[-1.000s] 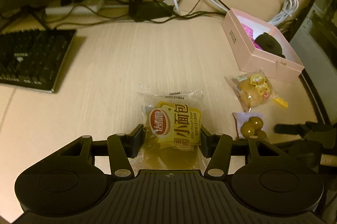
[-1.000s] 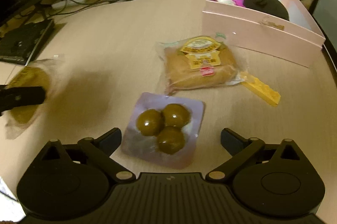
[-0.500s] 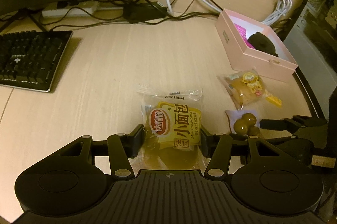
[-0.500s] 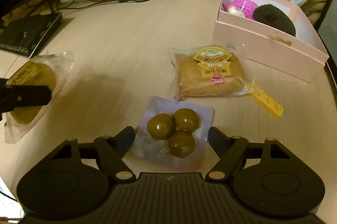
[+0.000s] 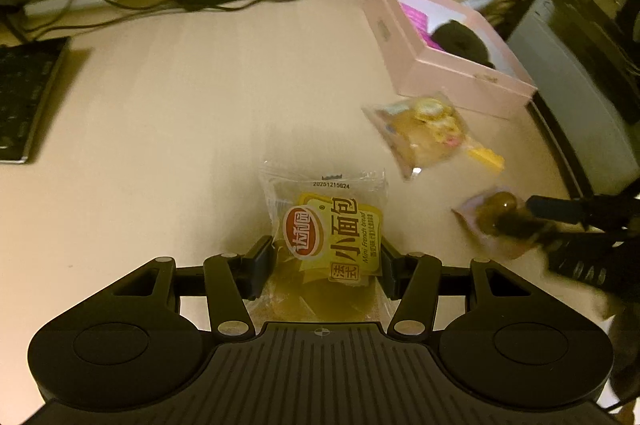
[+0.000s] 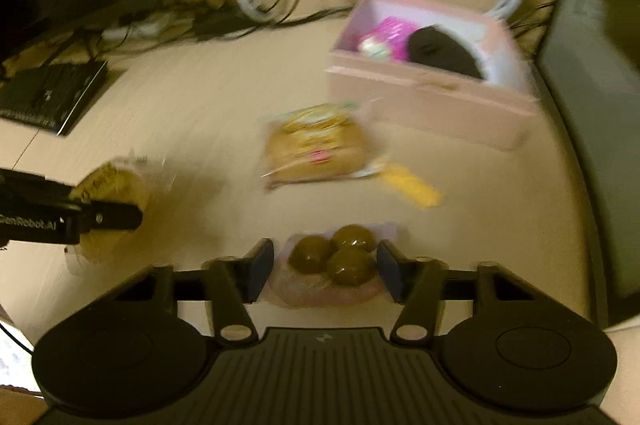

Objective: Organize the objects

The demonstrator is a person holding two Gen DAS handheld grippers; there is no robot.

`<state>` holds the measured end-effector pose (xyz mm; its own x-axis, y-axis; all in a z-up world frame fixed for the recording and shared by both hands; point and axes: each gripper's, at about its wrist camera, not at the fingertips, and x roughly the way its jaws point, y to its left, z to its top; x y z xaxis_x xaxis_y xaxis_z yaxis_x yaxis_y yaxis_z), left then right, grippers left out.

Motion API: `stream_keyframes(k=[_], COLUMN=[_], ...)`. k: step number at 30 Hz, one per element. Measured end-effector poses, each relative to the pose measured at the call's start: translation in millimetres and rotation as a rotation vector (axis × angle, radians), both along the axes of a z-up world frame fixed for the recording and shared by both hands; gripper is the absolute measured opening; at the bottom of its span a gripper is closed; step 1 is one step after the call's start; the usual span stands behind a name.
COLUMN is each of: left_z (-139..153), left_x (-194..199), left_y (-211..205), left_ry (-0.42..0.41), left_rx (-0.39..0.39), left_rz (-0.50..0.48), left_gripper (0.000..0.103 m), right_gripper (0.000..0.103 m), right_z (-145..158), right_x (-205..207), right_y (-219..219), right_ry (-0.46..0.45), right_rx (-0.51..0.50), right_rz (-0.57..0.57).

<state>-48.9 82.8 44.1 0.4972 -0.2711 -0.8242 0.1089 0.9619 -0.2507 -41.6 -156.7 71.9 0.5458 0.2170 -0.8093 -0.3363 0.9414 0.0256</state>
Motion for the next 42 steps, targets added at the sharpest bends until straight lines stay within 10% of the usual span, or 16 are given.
stream_keyframes(k=[9,13,23,42], left_z=[23.3,18.0,0.7,-14.8], left_x=[25.8,28.0,6.4,9.9], left_y=[-42.0,-52.4,-22.9,1.6], left_ry=[-0.054,-0.03,0.044,0.079], left_rx=[-0.056,-0.029,-0.004,-0.025], left_rz=[-0.055,-0.055,0.023,-0.011], left_gripper=[0.058,0.058,0.058,0.058], right_gripper=[0.02,0.067,0.091,0.068], right_z=[3.9,-8.6,-44.3,-24.1], right_x=[-18.7,-27.2,-5.0,0.8], right_y=[-64.0,-70.8,-17.2,6.0], right_ry=[-0.041,-0.025,0.108,-0.052], right_rx=[0.001,0.054,0.14,0.019], right_rz=[-0.067,-0.046,-0.1,-0.031])
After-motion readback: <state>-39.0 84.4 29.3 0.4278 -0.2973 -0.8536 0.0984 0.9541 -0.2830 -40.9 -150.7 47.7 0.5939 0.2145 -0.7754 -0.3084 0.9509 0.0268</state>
